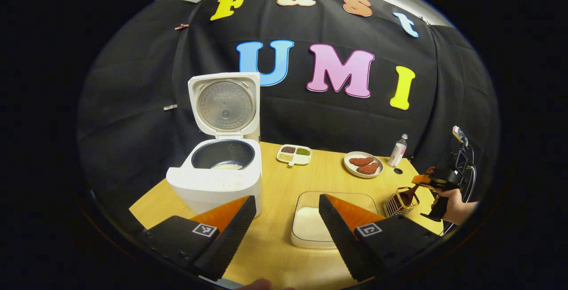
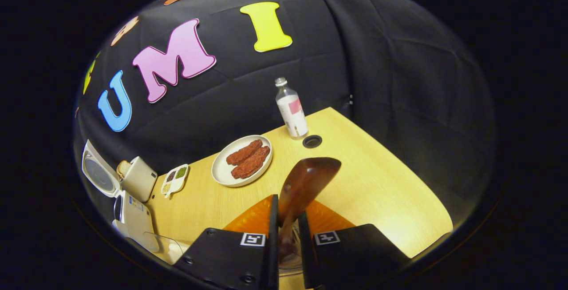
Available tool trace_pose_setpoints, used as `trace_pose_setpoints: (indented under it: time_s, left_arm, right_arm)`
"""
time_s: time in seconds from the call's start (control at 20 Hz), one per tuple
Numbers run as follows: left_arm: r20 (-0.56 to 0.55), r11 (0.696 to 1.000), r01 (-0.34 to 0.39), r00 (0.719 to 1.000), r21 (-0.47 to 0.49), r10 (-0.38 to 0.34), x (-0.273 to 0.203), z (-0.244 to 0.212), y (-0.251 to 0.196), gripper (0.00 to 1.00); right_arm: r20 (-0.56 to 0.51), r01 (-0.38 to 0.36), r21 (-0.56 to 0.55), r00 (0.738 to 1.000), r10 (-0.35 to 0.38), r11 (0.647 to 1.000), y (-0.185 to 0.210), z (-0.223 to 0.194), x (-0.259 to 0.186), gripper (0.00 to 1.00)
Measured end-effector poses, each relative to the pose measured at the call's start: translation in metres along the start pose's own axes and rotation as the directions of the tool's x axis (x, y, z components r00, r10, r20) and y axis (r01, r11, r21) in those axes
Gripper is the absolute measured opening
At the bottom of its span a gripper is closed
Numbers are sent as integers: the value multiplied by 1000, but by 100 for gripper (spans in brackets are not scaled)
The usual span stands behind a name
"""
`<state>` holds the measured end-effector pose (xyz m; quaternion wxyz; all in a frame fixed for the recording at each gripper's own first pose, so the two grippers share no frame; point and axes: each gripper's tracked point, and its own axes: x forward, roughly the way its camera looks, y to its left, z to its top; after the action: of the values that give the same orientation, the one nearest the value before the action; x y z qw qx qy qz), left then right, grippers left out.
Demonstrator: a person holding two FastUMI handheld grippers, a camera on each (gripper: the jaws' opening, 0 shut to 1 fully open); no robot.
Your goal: Close the left gripper, press the button to open the rice cooker; take a wooden spoon from the chopstick holder with the right hand, scoop a spoonful of rice and pour it into the rice cooker, then put the wooden spoon back into the chopstick holder.
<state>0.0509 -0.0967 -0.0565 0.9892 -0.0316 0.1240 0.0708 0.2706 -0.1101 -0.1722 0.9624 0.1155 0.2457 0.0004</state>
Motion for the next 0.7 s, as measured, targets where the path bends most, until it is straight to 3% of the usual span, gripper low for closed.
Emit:
trace_pose_setpoints:
  time_s: [0.05, 0.1, 0.2, 0.35, 0.5, 0.7]
  left_arm:
    - [-7, 1000, 0, 1000, -13, 0, -1, -3, 1, 98]
    - [-14, 1000, 2, 1000, -23, -2, -1, -6, 2, 98]
    - [-22, 999, 3, 1000, -32, -4, -3, -11, 5, 98]
    - [-23, 1000, 2, 1000, -24, -3, -9, -12, 14, 98]
    - [-19, 999, 24, 1000, -35, -24, -16, -11, 20, 98]
    - [-7, 999, 38, 999, -16, -38, -24, -13, 42, 98]
  right_arm:
    - [-3, -5, 1, 1000, 5, 1000, 2, -3, 2, 15]
    - [-11, -13, 0, 1000, 13, 1000, 5, 0, -9, 23]
    - [-14, -6, -7, 1000, 6, 1000, 5, -1, -9, 16]
    - [76, -14, 37, 997, 11, 999, 14, 35, -24, 17]
    - [148, -10, -27, 989, 14, 1000, 25, 69, -54, 17]
    - [232, -82, -81, 968, 99, 993, 69, 102, -104, 17]
